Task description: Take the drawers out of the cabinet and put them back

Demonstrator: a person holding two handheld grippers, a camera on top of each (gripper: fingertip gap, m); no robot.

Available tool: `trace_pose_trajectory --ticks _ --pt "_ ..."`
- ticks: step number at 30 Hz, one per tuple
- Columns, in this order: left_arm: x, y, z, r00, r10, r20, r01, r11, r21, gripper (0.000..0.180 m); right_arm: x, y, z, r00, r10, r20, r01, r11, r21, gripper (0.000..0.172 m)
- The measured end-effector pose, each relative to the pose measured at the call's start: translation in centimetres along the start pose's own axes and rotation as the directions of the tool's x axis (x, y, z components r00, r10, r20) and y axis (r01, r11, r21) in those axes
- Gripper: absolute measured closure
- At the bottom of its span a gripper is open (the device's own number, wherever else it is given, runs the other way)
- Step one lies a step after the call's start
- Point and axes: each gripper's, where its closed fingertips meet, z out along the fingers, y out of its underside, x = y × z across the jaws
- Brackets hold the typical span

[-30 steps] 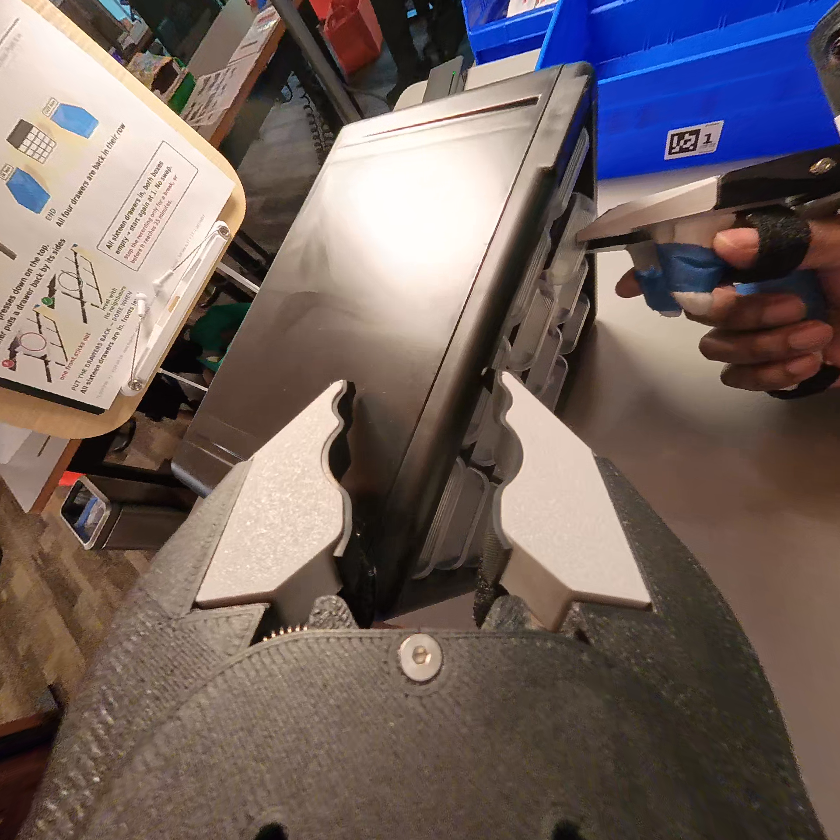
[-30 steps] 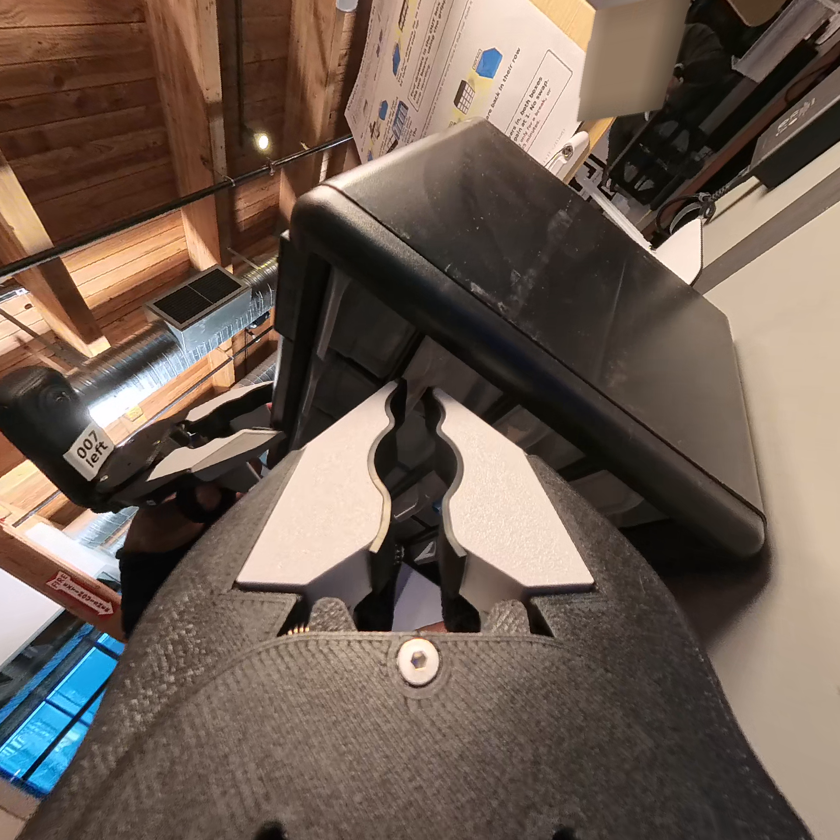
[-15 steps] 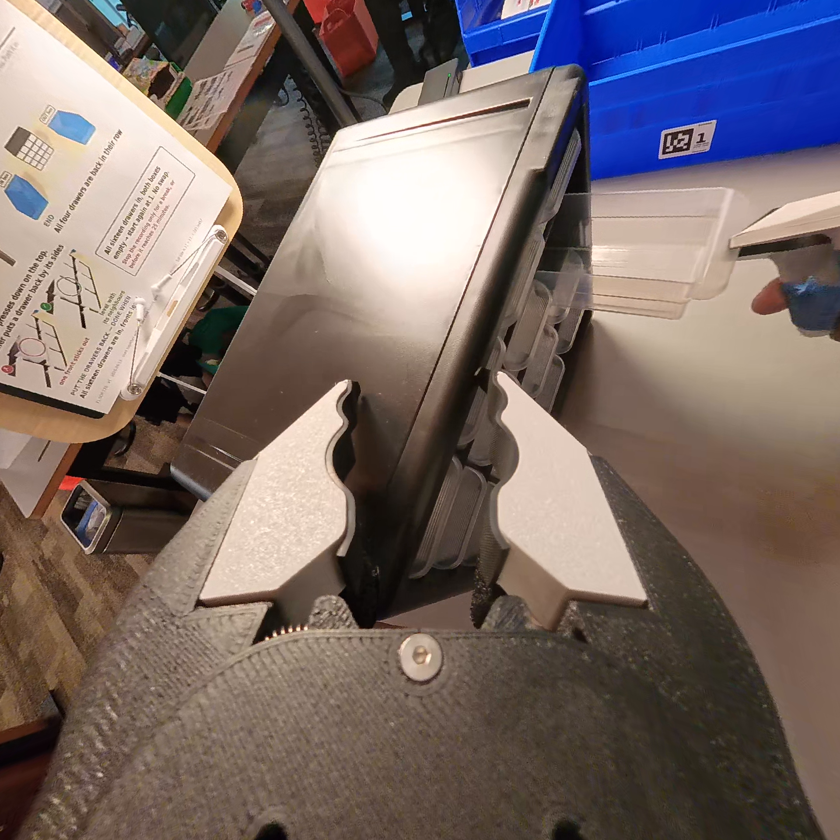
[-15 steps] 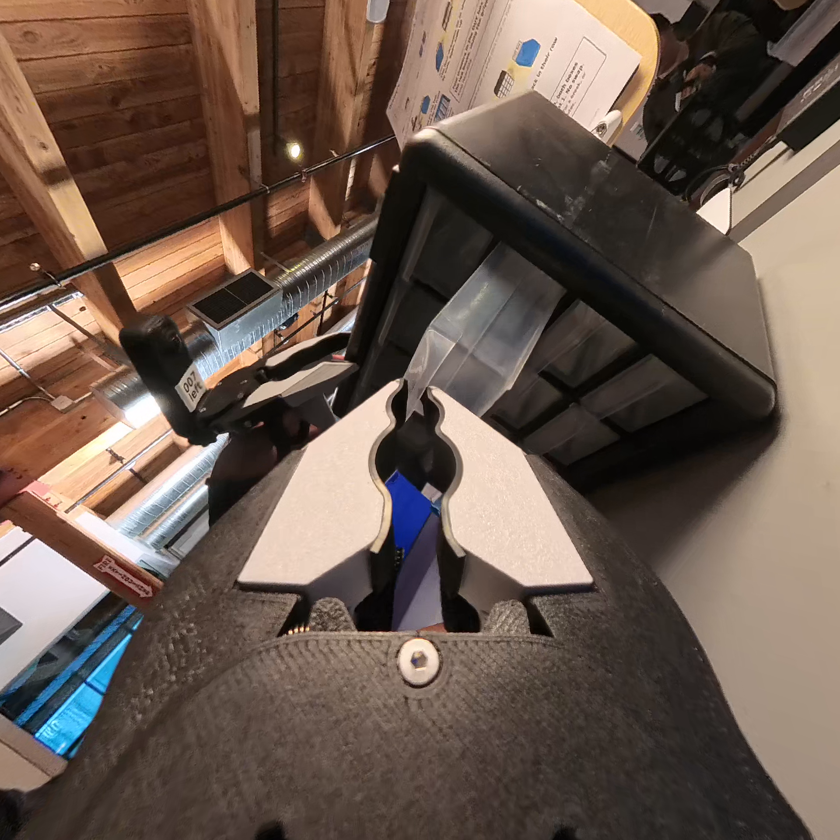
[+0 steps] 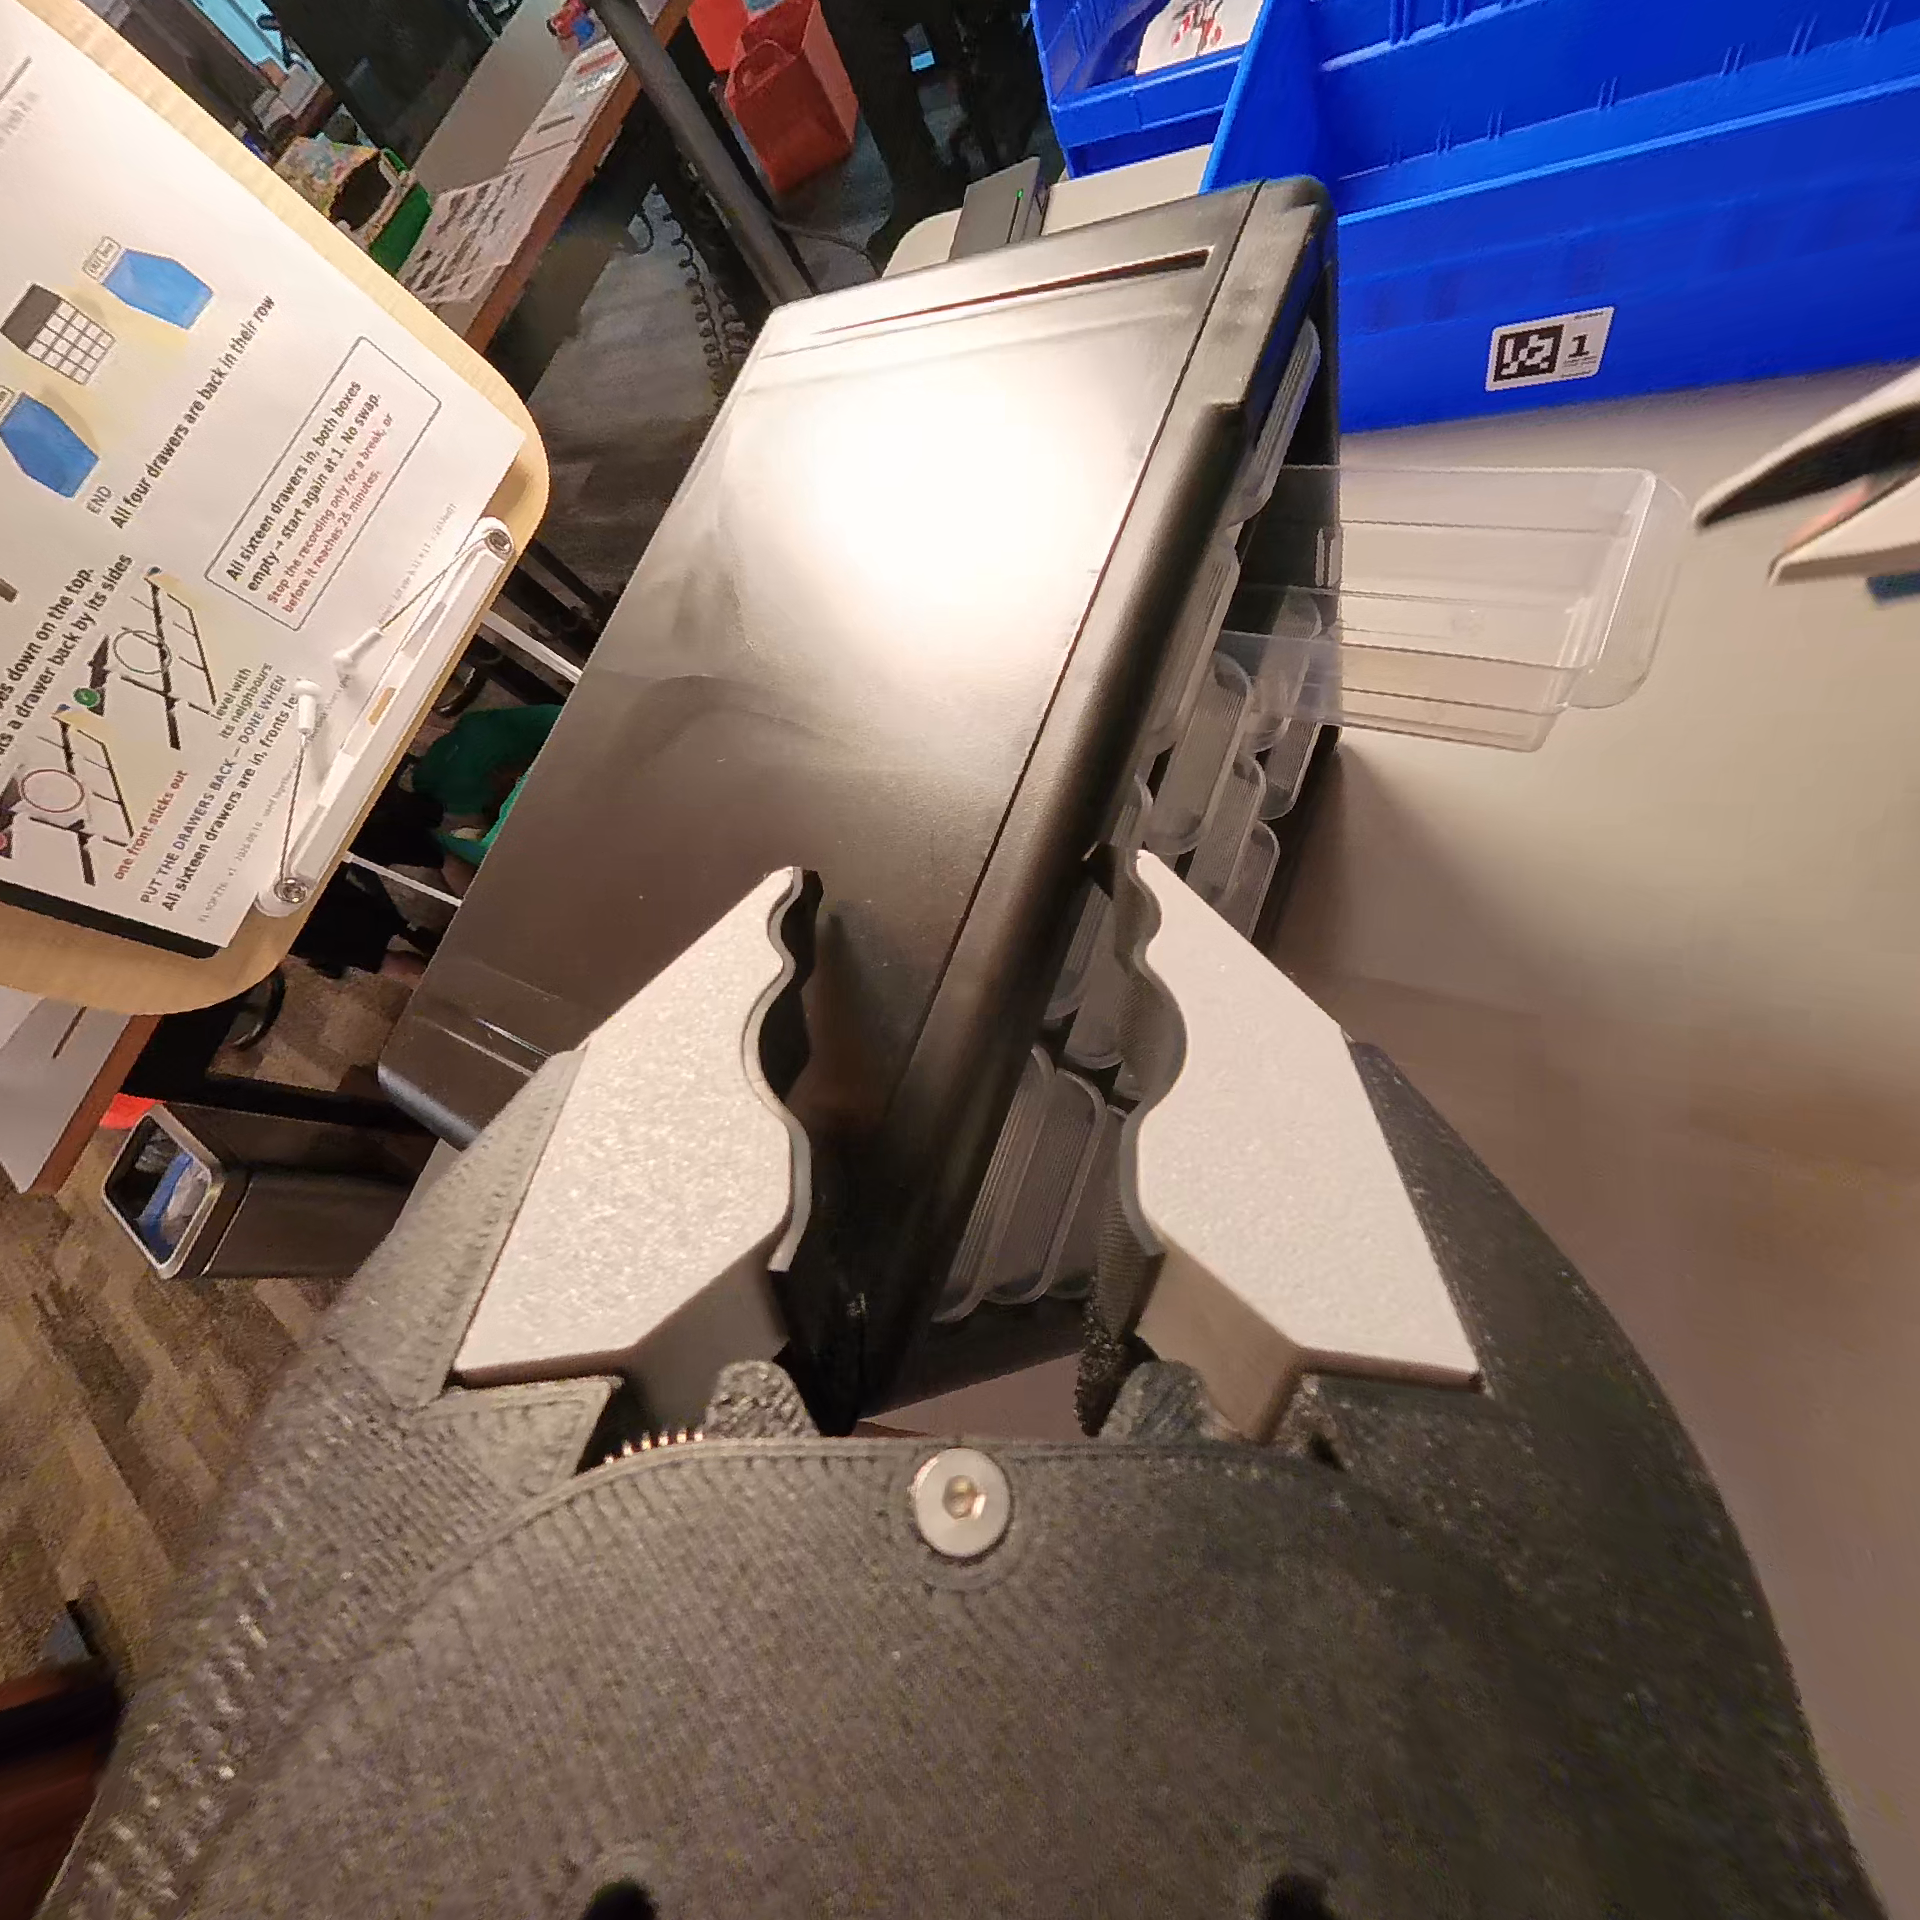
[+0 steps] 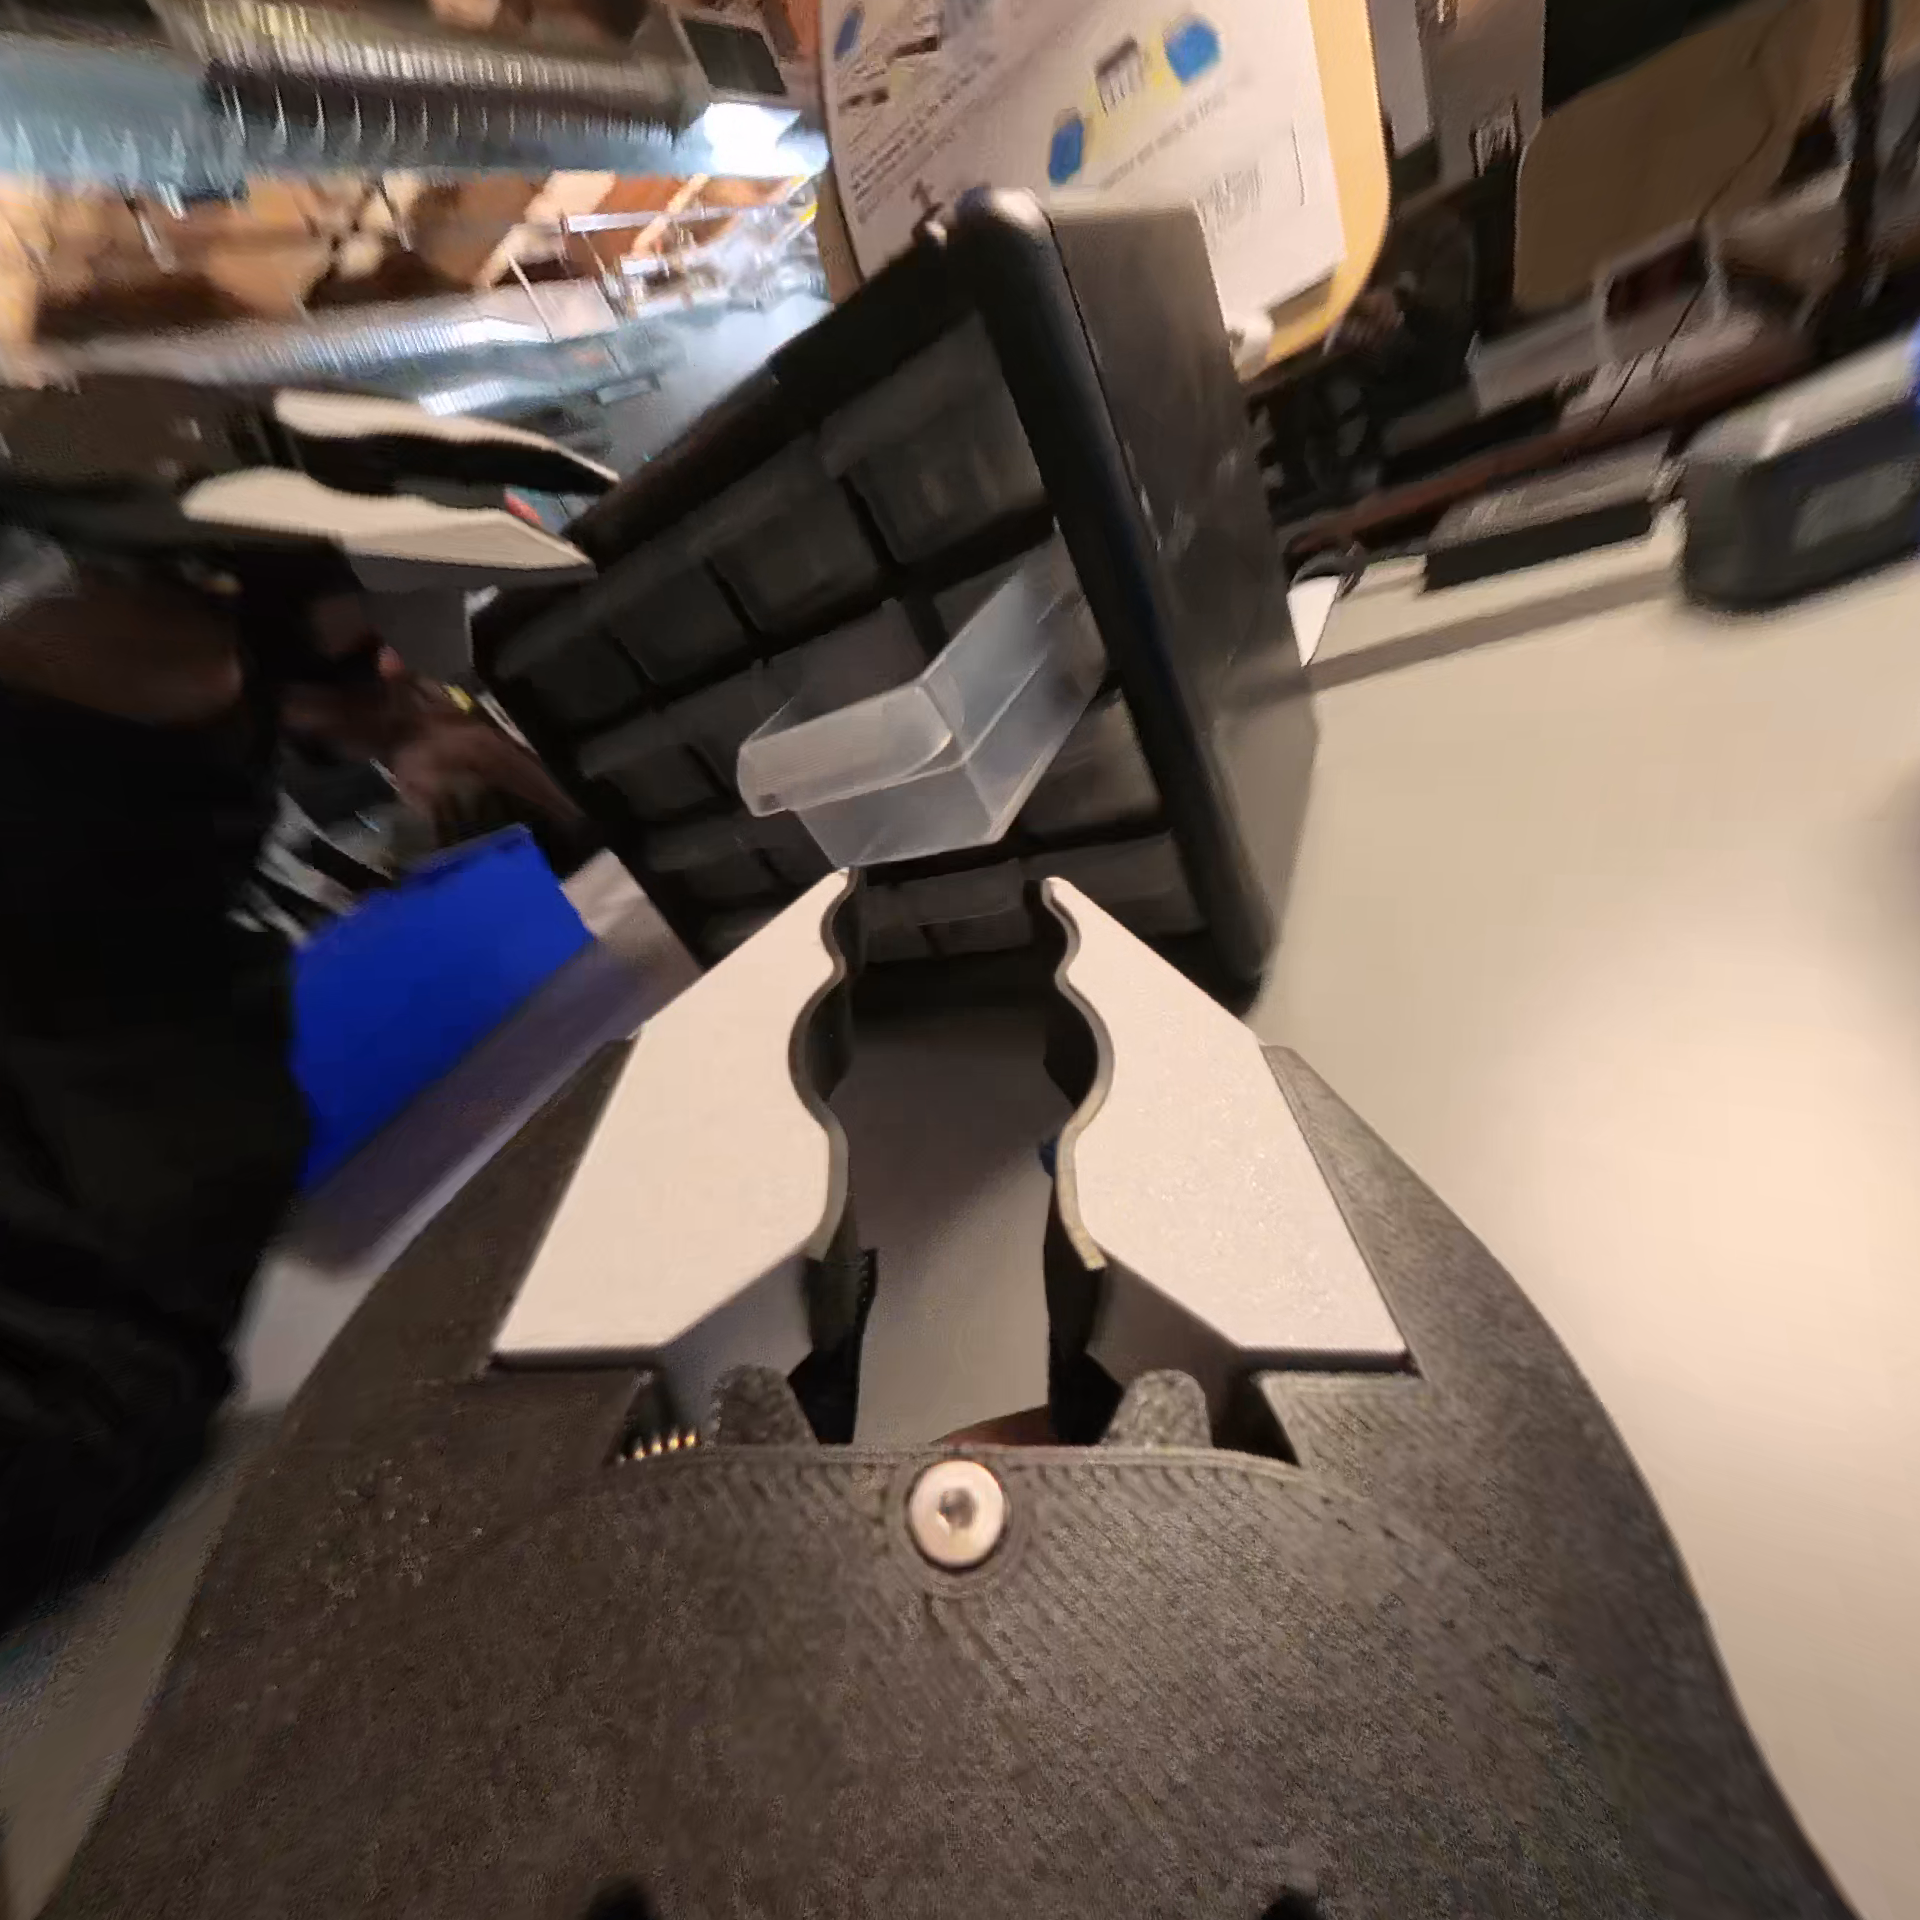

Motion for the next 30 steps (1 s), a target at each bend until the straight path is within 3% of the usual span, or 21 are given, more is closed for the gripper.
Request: trace_pose_trajectory --ticks 3,5,9,15,19,20,22,27,30 --pt "0.0 0.0 0.0 1.0 0.0 0.001 0.0 1.0 -0.004 0.123 -0.4 -2.5 -0.7 0.944 -0.33 0.021 0.33 0.944 -0.017 0.135" --pt "0.0 0.0 0.0 1.0 -0.002 0.003 0.002 1.0 -0.004 0.123 -1.5 -3.8 -0.5 0.849 -0.525 0.061 0.528 0.849 -0.03 0.131" --pt "0.0 0.0 0.0 1.0 -0.004 0.007 0.004 1.0 -0.003 0.119 -3.3 -3.6 1.2 0.491 -0.861 0.133 0.871 0.488 -0.05 0.118" --pt "0.0 -0.1 0.0 1.0 -0.011 0.001 0.011 1.0 0.005 0.122 -3.5 -1.2 3.4 0.057 -0.96 0.274 0.997 0.038 -0.074 0.11" --pt "0.0 -0.1 -0.1 1.0 -0.013 -0.004 0.013 1.0 0.008 0.119 -3.0 -0.7 4.6 -0.113 -0.944 0.309 0.984 -0.15 -0.096 0.132" --pt "0.0 -0.1 -0.1 1.0 -0.014 -0.005 0.014 1.0 0.01 0.122 -2.9 -0.8 4.8 -0.142 -0.94 0.311 0.978 -0.182 -0.102 0.146" --pt "0.0 -0.1 -0.1 1.0 -0.016 -0.007 0.016 1.0 0.012 0.122 -2.8 -0.8 4.7 -0.152 -0.925 0.348 0.973 -0.202 -0.112 0.151" --pt "0.0 -0.1 -0.1 1.0 -0.016 -0.009 0.016 1.0 0.013 0.122 -3.4 -1.4 3.2 -0.101 -0.894 0.436 0.982 -0.159 -0.1 0.152" --pt "0.0 -0.1 -0.1 1.0 -0.016 -0.011 0.016 1.0 0.015 0.122 -3.2 -1.6 2.5 -0.108 -0.87 0.48 0.975 -0.186 -0.117 0.152"
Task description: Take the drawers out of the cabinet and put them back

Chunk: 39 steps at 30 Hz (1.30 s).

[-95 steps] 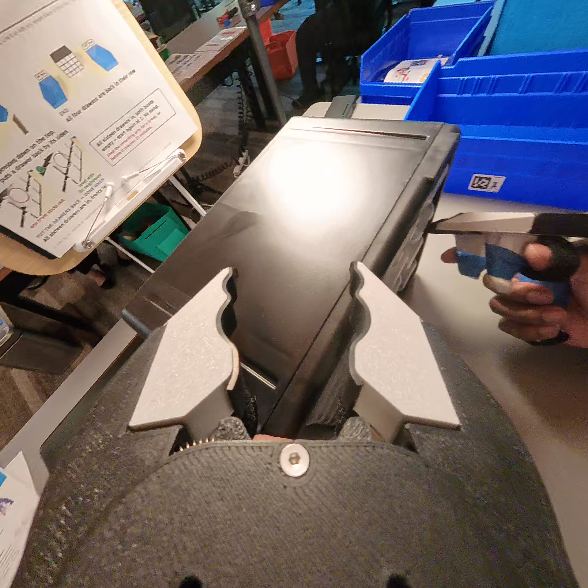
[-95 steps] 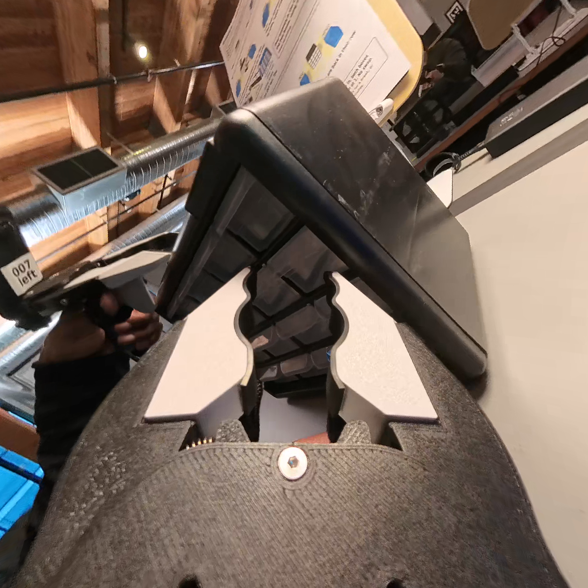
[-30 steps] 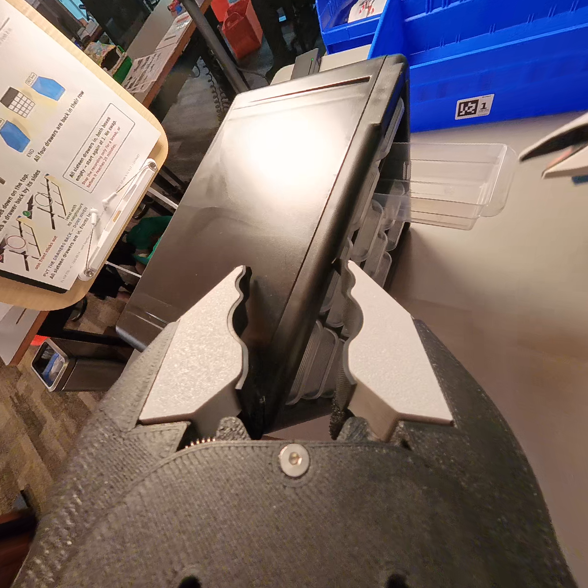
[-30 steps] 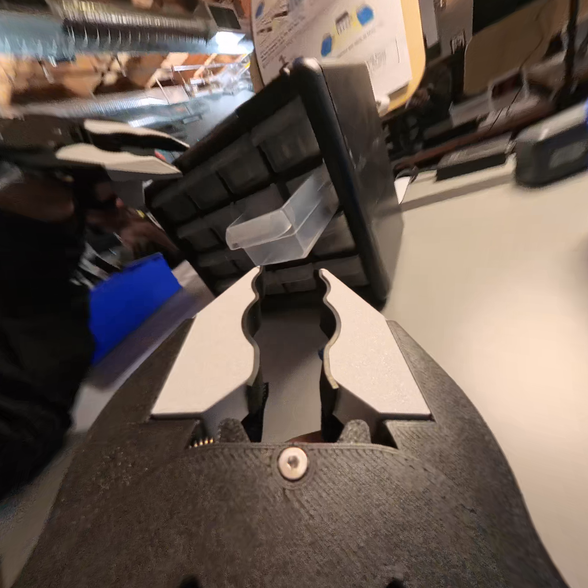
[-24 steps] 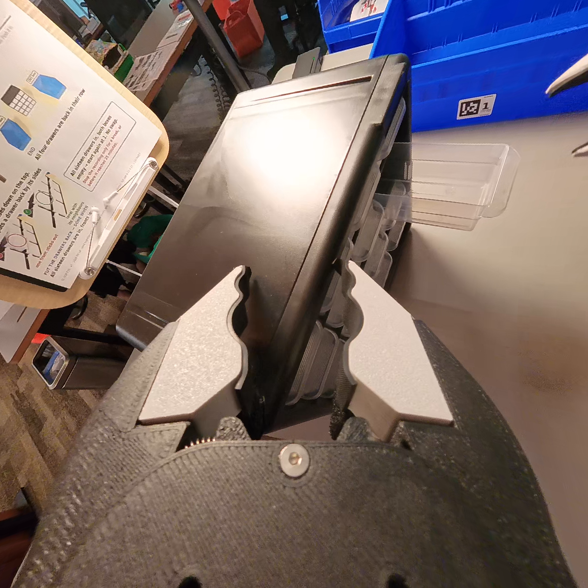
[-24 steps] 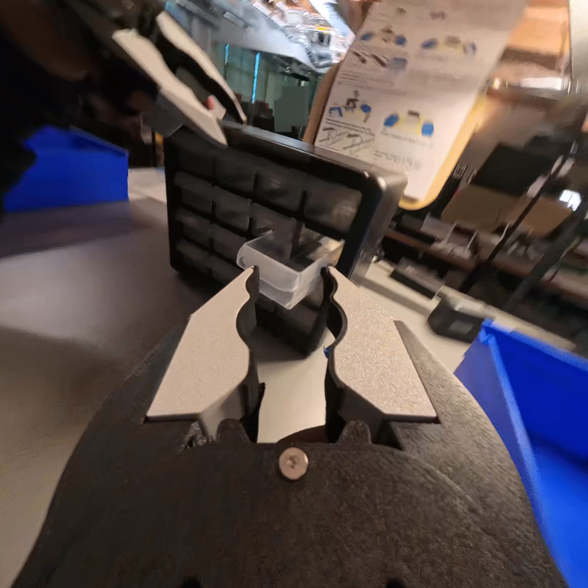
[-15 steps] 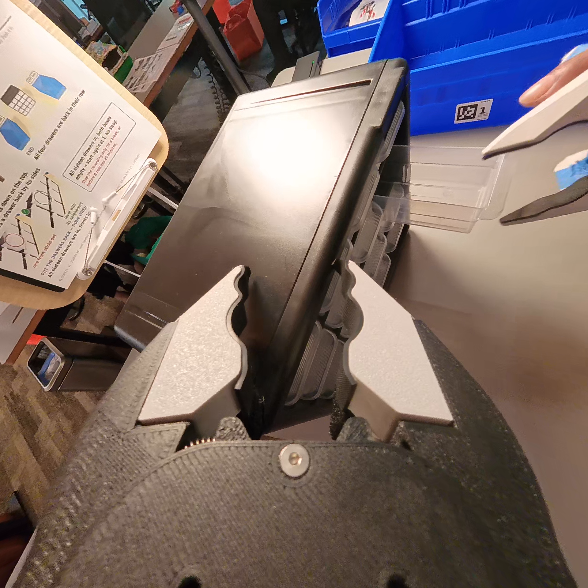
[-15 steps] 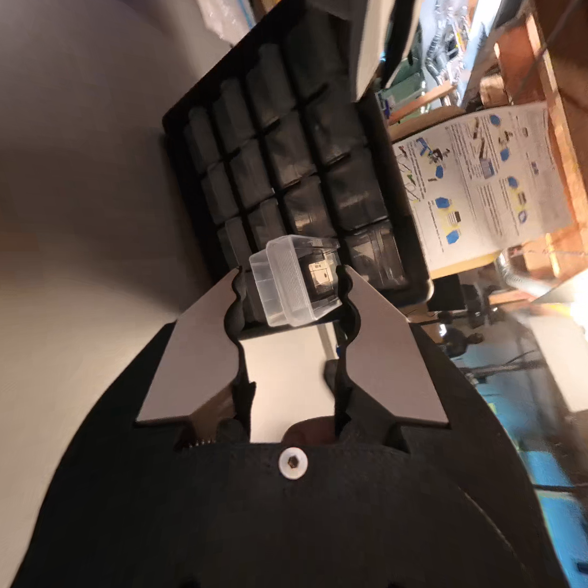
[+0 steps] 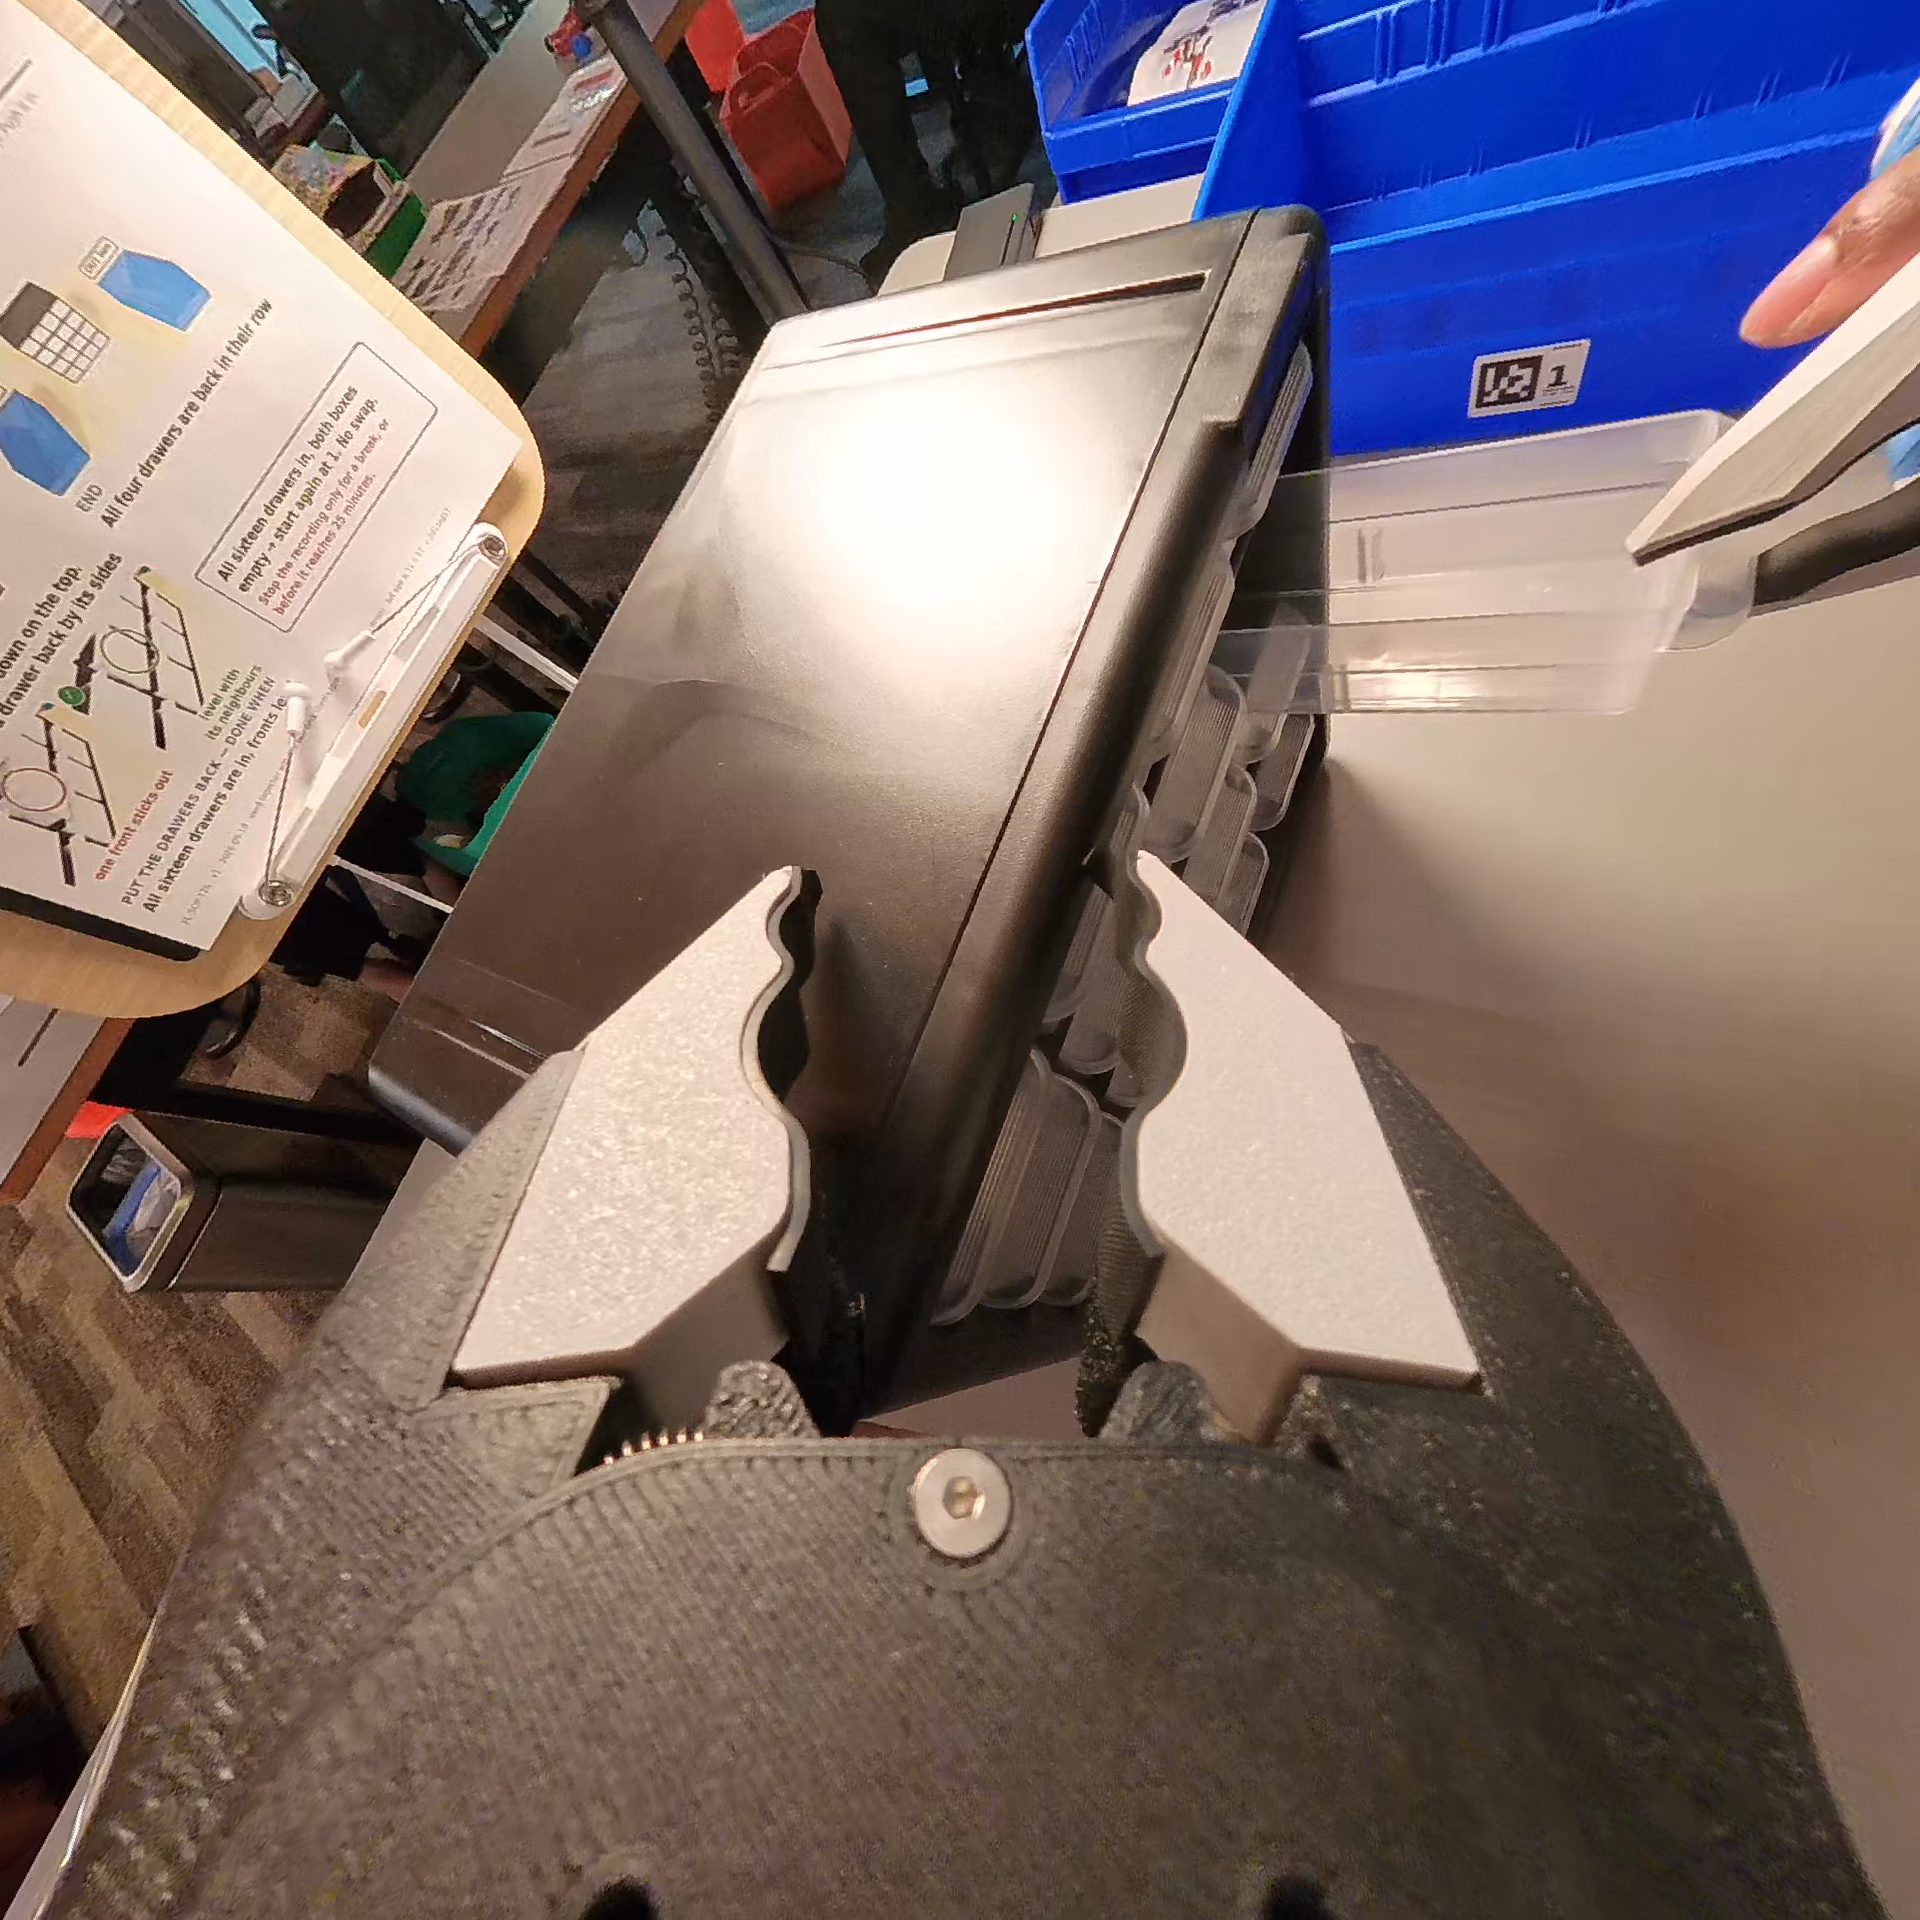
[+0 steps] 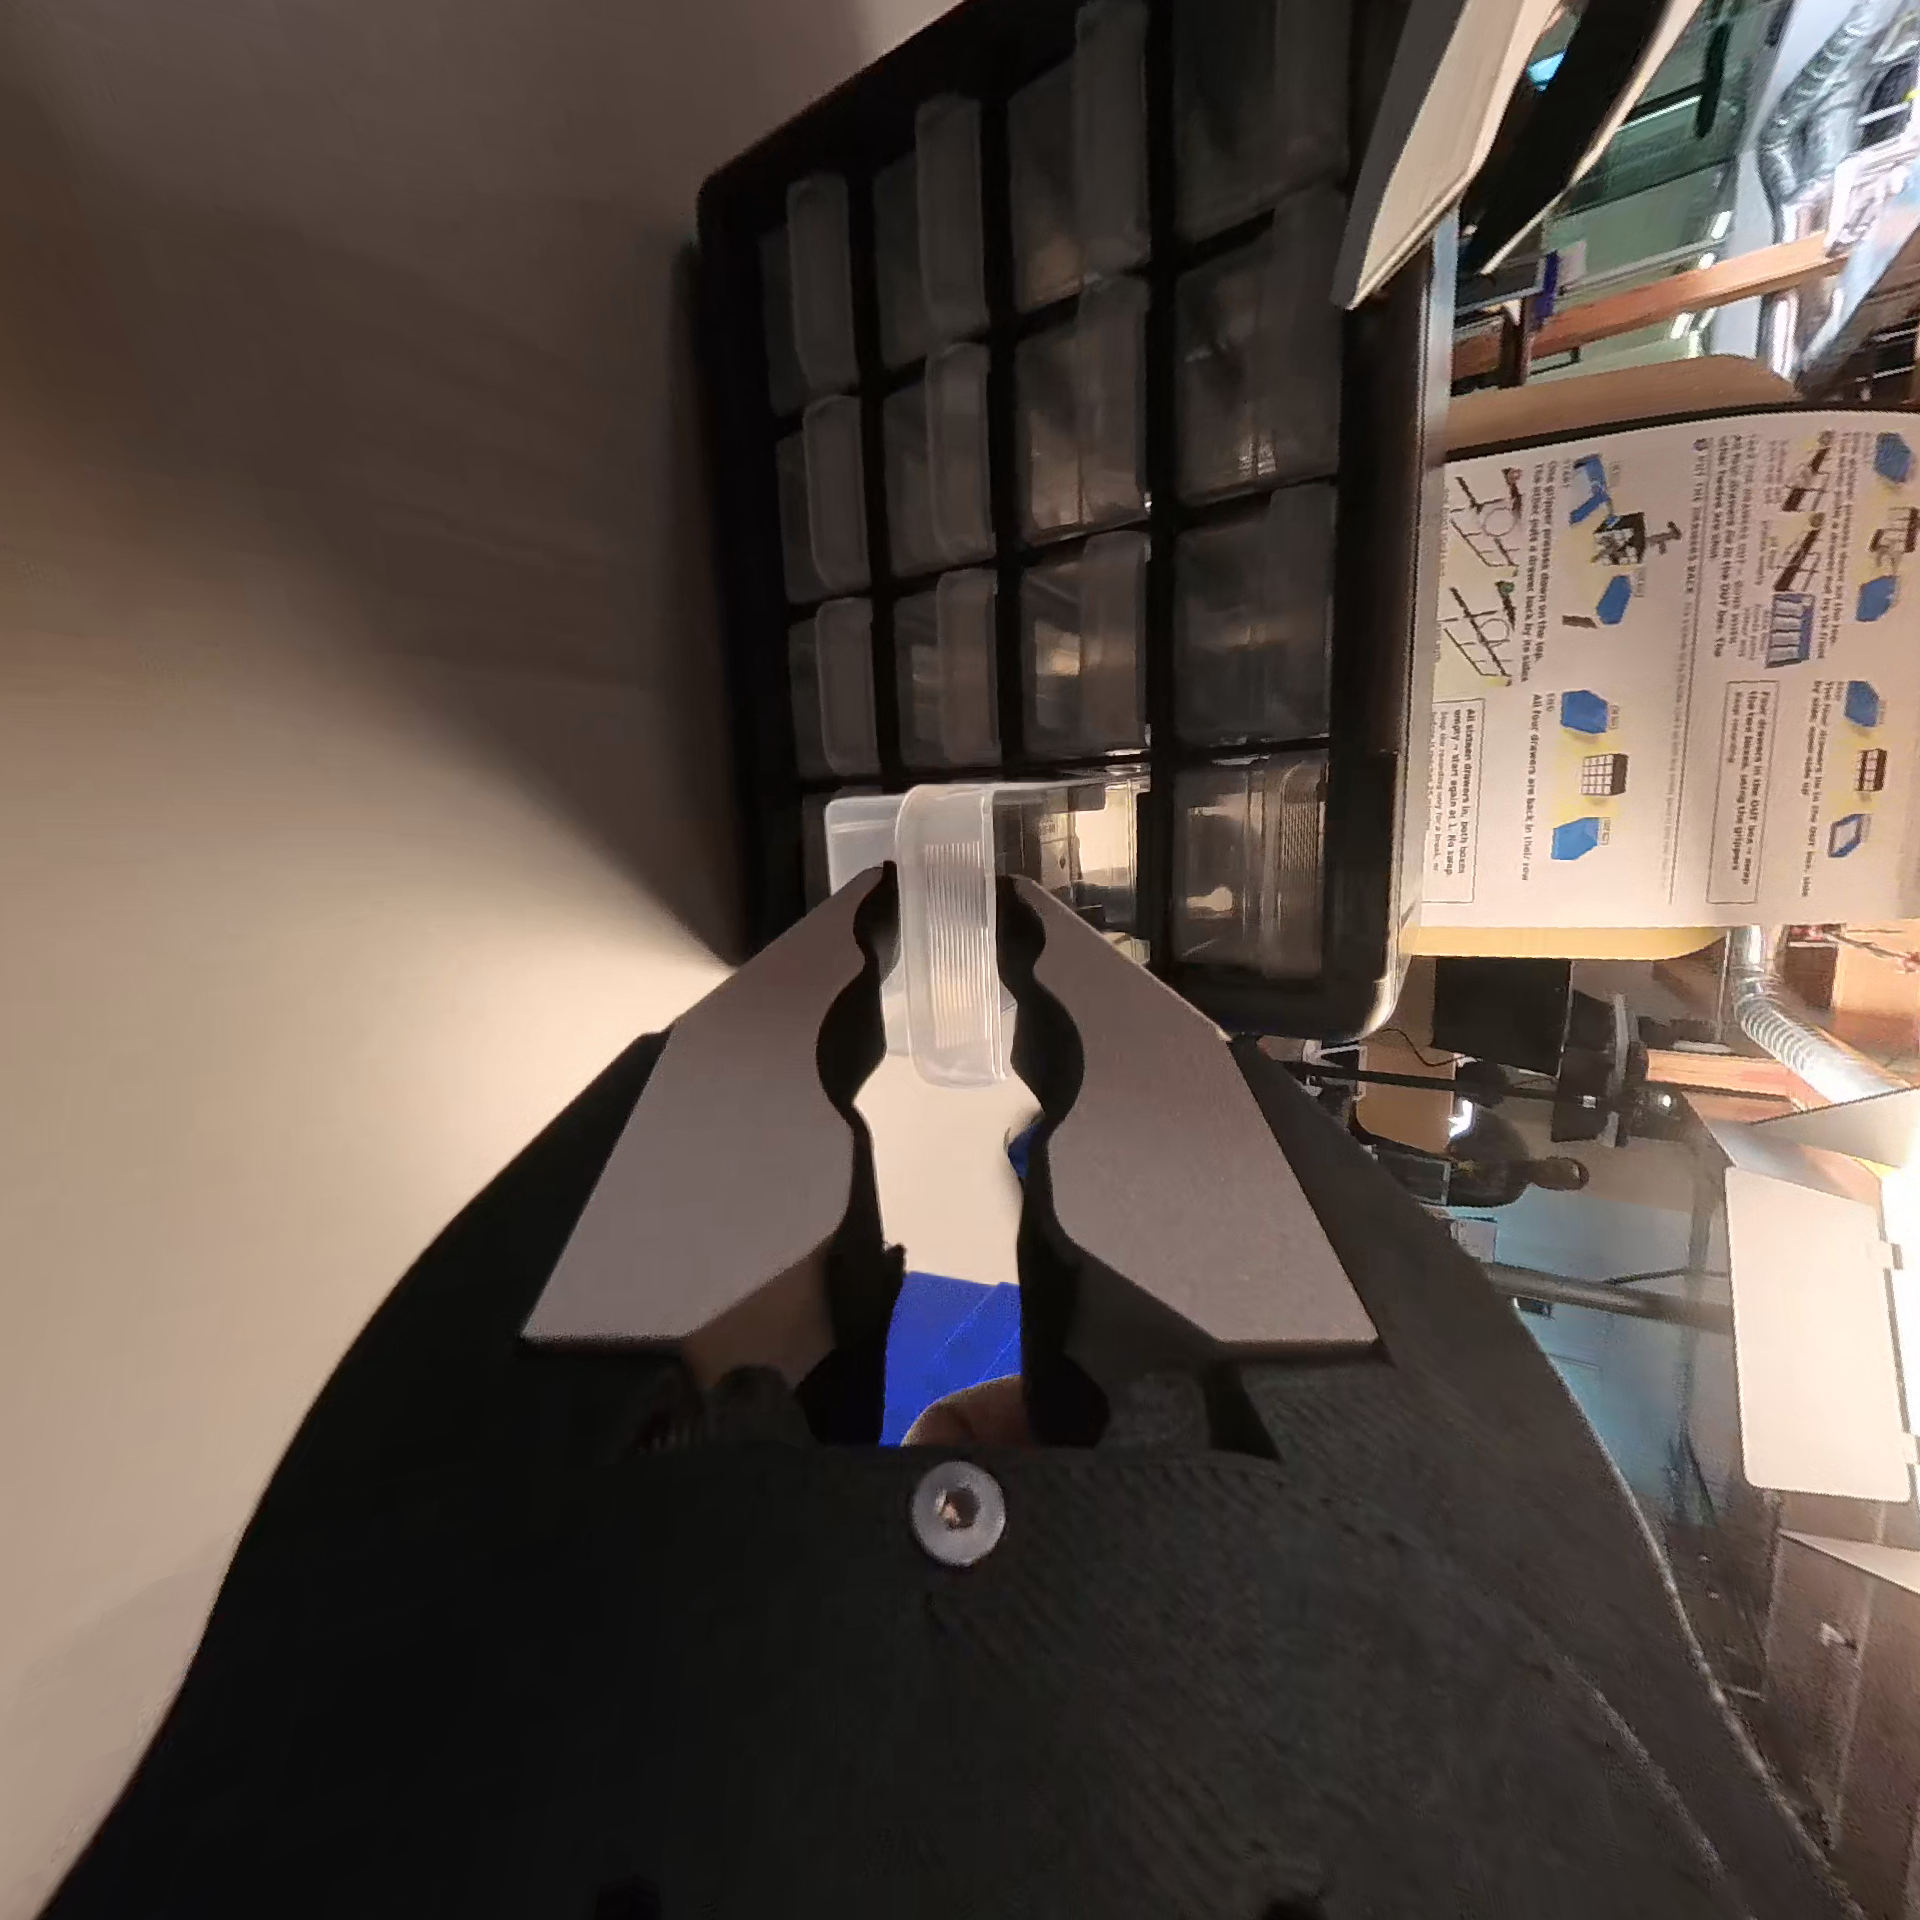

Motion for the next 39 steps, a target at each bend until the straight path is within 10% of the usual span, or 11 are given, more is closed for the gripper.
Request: trace_pose_trajectory --ticks 16,26,32,39 --pt "0.0 0.0 0.0 1.0 0.001 0.002 -0.001 1.0 0.0 0.122 -2.3 -3.0 -2.3 0.998 -0.054 0.017 0.054 0.999 0.01 0.152" --pt "0.0 0.0 0.0 1.0 -0.002 0.0 0.002 1.0 0.006 0.121 -0.1 -2.4 -6.1 0.982 0.177 0.07 -0.183 0.979 0.089 0.153" --pt "0.0 0.0 0.0 1.0 -0.002 -0.003 0.002 1.0 0.006 0.123 2.7 4.7 -10.1 0.886 0.461 0.046 -0.46 0.887 -0.034 0.153" --pt "0.0 0.1 0.1 1.0 0.004 0.008 -0.004 1.0 -0.003 0.122 6.4 22.5 -10.2 0.677 0.664 -0.319 -0.732 0.56 -0.389 0.153"
